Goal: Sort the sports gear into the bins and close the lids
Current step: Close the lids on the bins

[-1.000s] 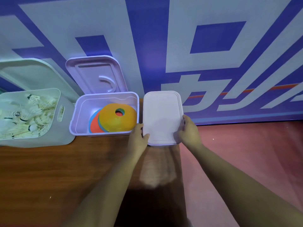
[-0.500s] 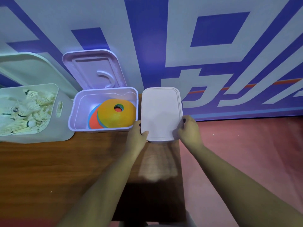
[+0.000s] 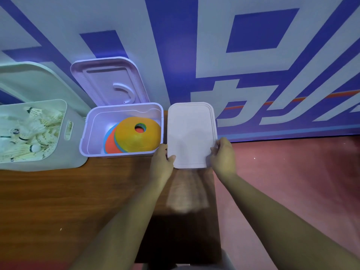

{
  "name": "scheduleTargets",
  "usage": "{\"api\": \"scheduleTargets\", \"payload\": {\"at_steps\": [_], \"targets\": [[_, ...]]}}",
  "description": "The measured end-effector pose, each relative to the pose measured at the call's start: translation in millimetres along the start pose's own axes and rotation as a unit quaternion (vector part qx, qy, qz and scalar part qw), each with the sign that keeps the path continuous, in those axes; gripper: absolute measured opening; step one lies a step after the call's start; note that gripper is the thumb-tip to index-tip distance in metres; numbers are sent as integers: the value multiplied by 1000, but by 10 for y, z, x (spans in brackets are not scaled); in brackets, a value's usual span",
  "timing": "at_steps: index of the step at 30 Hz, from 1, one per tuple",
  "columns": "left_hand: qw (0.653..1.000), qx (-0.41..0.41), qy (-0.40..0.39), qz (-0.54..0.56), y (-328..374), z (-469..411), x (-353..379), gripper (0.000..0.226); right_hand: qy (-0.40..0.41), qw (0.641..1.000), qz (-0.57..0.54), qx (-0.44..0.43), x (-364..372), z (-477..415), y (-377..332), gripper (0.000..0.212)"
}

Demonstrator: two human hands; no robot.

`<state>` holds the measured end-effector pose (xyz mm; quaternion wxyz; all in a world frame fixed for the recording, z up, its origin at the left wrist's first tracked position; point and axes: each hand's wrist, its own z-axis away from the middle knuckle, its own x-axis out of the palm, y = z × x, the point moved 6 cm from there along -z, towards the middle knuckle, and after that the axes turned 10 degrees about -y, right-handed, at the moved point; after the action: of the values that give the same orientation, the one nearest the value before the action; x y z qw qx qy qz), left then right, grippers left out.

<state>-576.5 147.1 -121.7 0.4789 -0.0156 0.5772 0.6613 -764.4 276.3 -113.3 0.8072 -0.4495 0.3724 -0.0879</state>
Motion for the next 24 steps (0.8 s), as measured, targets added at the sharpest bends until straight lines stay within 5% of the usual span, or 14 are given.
{"api": "scheduleTargets", "payload": {"at_steps": [4,10,16,24], "targets": [[998,15,-26,-54,50,16,-28,34,-13,998,54,-3,14,37,-68,9],[994,14,33,-102,278,-120,-730,29,2,985,167,-44,-76,-146,-577,37],[989,22,113,-88,349,-493,-1793,21,-42,977,170,-118,297,-386,-1541,47],[981,11,159,-112,62,-1072,-2981,44,-89,977,115,-155,1160,-715,-2684,51]]}}
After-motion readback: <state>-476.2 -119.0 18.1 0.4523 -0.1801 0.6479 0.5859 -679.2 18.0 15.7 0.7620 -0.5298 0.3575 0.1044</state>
